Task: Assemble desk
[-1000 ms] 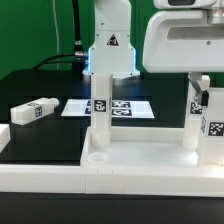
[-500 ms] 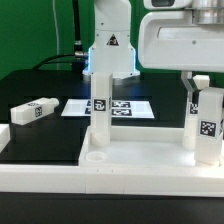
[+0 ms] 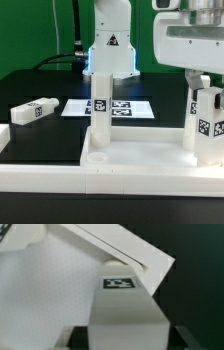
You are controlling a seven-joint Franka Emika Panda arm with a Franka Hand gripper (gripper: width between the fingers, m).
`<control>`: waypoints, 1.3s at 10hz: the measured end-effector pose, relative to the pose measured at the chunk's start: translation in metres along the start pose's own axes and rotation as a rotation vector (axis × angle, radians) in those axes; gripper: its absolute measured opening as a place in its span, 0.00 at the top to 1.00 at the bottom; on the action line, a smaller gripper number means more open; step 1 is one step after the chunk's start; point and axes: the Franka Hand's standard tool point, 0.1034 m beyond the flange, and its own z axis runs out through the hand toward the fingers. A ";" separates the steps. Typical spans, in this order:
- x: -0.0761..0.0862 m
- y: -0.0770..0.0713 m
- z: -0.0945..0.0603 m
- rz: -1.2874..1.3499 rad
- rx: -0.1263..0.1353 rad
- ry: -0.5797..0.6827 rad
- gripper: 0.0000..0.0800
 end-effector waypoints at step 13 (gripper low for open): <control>-0.015 -0.003 0.001 -0.603 -0.051 0.019 0.19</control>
Offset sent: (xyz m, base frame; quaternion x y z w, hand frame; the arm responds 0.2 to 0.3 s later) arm 0.0000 0.0000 0.0000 0.0000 0.0000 0.0000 1.0000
